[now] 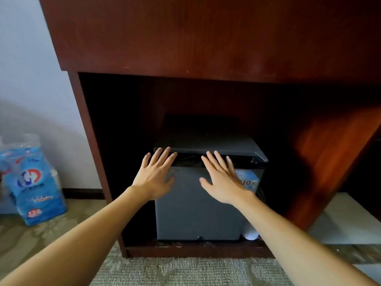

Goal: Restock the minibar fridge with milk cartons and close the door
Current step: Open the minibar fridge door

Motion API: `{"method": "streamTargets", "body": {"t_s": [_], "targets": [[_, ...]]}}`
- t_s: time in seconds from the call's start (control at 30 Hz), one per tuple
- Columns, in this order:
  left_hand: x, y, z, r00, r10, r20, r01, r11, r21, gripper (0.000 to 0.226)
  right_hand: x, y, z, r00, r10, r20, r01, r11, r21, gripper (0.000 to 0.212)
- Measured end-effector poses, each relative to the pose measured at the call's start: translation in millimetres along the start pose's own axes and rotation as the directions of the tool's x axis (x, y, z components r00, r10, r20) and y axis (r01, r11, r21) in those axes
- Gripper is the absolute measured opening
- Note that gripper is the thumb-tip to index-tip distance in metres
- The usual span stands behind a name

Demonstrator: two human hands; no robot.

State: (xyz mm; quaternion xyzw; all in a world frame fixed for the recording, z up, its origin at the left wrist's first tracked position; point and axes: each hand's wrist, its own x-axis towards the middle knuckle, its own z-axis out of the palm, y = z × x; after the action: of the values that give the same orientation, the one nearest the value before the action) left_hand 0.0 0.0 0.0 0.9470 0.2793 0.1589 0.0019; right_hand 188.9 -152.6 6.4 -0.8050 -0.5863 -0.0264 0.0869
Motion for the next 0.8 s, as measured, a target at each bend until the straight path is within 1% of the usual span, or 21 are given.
{"method": "streamTargets", "body": {"t_s": [0.1, 0.2, 0.27, 0.37, 0.47, 0.53, 0.7, 0.8], "targets": [[5.8, -4.2, 13.8, 0.999, -0.047, 0.026, 0.047, 0.999, -0.003, 0.077, 11.2, -0.1, 13.9, 1.0, 0.014, -0.017, -0.015, 0.998, -0.063, 0.077], [2.0, -2.6, 27.4, 1.0, -0.028, -0.005, 0.028, 0.999, 0.023, 0.082, 9.3, 0.3, 26.1, 0.998, -0.006, -0.062, -0.002, 0.992, -0.124, 0.085], [2.0, -2.5, 27.4, 0.999, -0.029, -0.023, 0.03, 0.999, 0.025, 0.083, 8.8, 1.7, 24.7, 0.998, 0.006, -0.069, -0.015, 0.991, -0.131, 0.087], [-1.0, -0.4, 21.1, 0.999, -0.031, 0.011, 0.031, 0.998, 0.047, 0.085, 7.6, -1.3, 19.0, 0.998, 0.016, -0.053, -0.021, 0.995, -0.101, 0.086], [-16.4, 3.6, 11.7, 1.0, -0.002, 0.03, -0.001, 0.997, 0.08, 0.087, -3.6, -4.0, 14.6, 0.999, -0.004, -0.049, 0.001, 0.998, -0.067, 0.085], [-36.3, 11.4, 5.5, 1.0, 0.022, 0.004, -0.022, 0.996, 0.087, 0.085, -19.1, -5.8, 13.9, 0.998, -0.02, -0.055, 0.017, 0.999, -0.046, 0.084], [-87.1, 38.1, -17.6, 0.986, 0.122, -0.112, -0.113, 0.99, 0.088, 0.069, -67.3, -10.0, 4.2, 1.0, -0.01, -0.03, 0.012, 0.998, 0.067, 0.077], [-110.5, 60.6, -32.2, 0.976, 0.187, -0.111, -0.186, 0.982, 0.019, 0.067, -100.3, -9.2, -6.9, 1.0, 0.007, -0.012, -0.005, 0.995, 0.101, 0.074]]}}
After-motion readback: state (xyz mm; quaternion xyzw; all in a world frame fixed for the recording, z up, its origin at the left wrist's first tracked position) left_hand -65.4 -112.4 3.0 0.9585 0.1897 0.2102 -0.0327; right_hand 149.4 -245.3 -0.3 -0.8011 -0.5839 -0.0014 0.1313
